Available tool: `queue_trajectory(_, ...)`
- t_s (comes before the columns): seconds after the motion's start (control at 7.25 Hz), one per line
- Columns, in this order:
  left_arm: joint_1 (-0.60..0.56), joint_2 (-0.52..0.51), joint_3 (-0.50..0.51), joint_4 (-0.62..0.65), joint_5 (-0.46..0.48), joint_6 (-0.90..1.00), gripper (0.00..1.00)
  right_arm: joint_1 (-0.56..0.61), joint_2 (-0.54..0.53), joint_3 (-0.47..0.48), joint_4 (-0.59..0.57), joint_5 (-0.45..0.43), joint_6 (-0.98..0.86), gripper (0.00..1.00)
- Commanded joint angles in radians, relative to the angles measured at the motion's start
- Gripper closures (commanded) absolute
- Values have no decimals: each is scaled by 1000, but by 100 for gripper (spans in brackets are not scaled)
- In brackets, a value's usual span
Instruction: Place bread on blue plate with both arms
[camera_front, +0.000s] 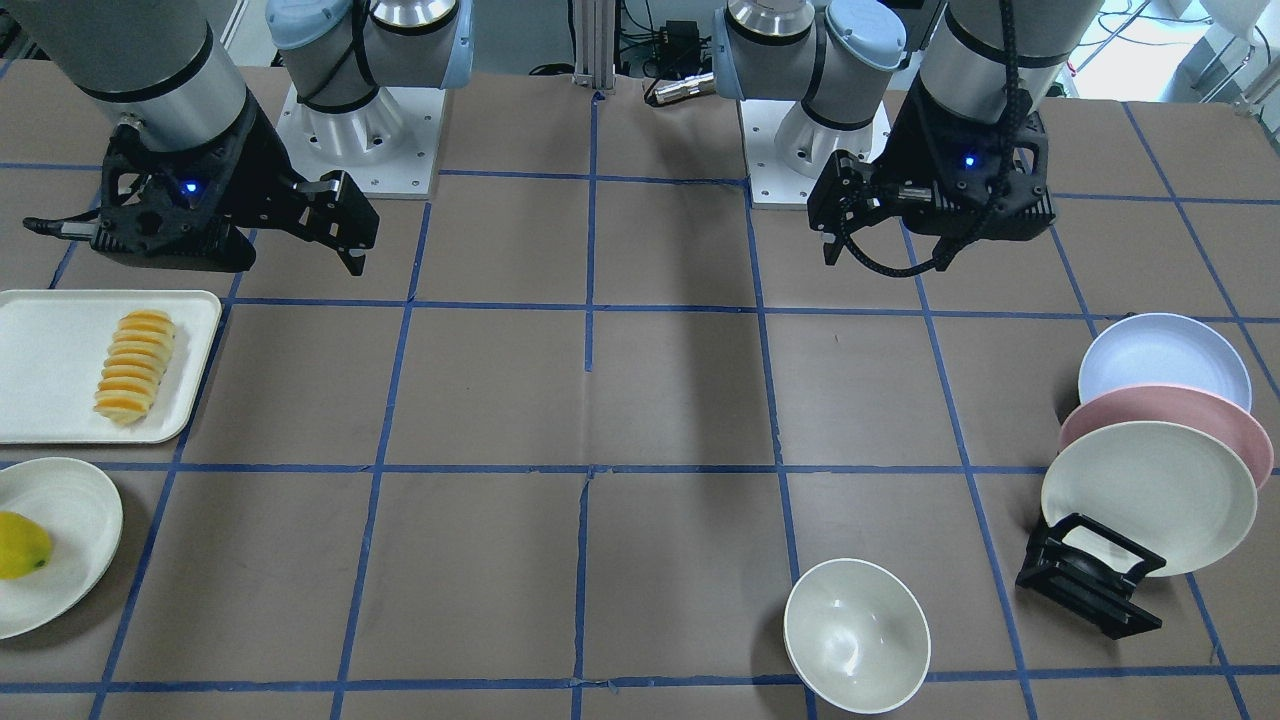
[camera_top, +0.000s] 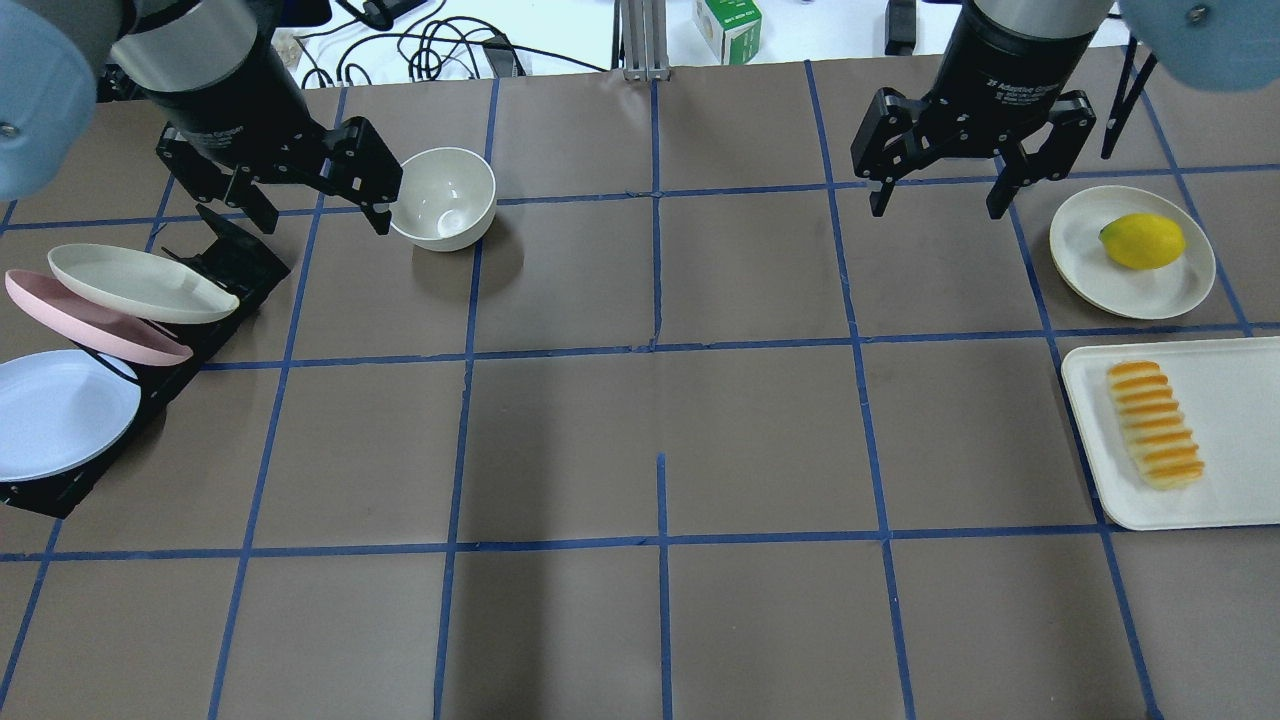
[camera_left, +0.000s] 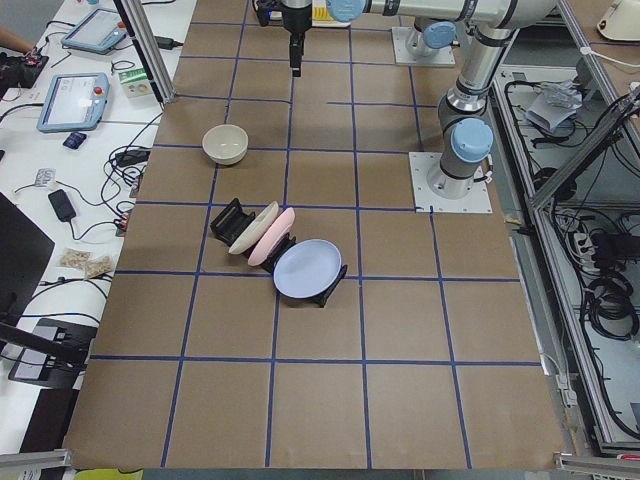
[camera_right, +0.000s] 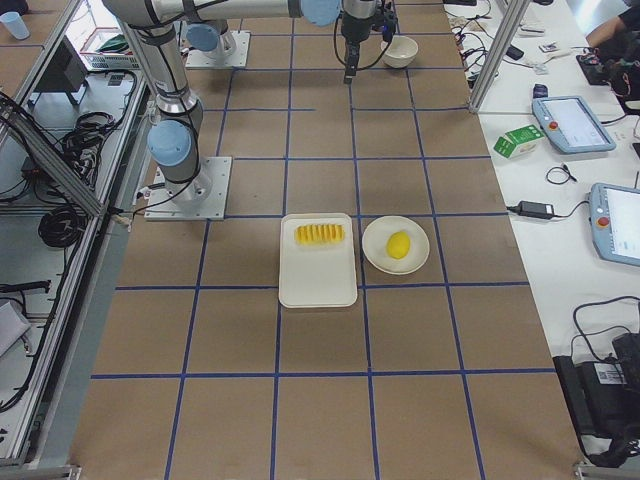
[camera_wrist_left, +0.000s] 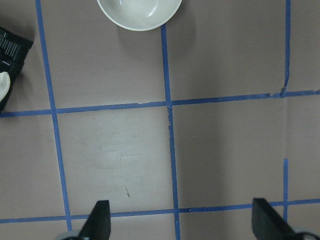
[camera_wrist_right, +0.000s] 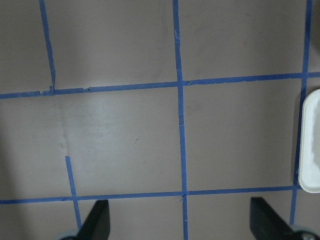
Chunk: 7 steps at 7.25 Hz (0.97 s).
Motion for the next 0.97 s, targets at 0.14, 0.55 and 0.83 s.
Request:
queue_trajectory(0.14, 255, 48, -5, -11, 124, 1, 0, -79, 14, 19, -16, -19, -15, 0)
queue_trajectory(0.55, 717, -25, -165, 202, 107, 278, 0, -324, 14, 157, -174, -56, -284, 0)
queue_trajectory(0.83, 844, -133, -284, 473, 110, 476, 0, -487, 22, 306, -382, -70, -498, 0)
